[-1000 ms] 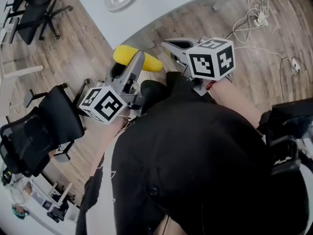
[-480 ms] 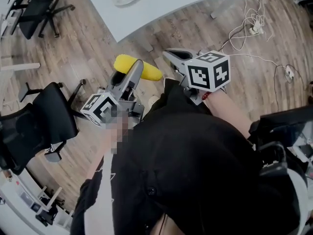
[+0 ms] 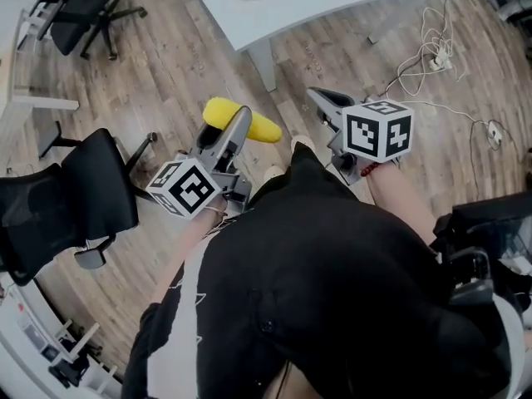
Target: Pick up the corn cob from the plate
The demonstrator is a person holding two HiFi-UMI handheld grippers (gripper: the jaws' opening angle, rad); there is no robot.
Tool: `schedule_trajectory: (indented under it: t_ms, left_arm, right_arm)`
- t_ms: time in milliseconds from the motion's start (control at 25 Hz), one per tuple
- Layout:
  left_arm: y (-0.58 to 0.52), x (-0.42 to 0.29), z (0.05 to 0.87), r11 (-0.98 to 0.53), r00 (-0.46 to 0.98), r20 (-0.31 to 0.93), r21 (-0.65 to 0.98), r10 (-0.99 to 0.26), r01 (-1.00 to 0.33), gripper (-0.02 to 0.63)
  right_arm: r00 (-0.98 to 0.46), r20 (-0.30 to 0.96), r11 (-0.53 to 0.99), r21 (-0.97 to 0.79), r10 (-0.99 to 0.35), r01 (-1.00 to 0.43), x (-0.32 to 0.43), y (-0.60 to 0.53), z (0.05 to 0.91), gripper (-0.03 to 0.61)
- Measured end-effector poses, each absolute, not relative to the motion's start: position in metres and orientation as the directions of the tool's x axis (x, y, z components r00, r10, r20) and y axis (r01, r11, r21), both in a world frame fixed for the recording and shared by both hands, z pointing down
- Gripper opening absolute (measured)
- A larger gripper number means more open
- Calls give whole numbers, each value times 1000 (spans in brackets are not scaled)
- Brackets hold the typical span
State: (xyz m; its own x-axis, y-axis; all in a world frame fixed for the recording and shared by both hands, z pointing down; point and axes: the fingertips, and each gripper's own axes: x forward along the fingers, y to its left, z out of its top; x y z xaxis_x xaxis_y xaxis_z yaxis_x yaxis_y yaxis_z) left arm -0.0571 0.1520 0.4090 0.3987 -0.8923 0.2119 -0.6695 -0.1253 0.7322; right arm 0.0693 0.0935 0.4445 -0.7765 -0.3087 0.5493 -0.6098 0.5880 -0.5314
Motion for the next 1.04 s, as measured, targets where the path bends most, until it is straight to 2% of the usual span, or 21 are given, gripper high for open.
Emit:
schedule_trajectory:
  t_ms: [560,1040]
  left_arm:
    - [186,-51,425,-105,405,231,747,-885,-656,252]
    - [179,-43,429,-134,415,222,727,-882,-674,252]
  right_arm:
    - [-732,619,616,-467,-285,-634,79,135,444,15]
    - [-761,589,617,-502,-270,-607,79,136,450,15]
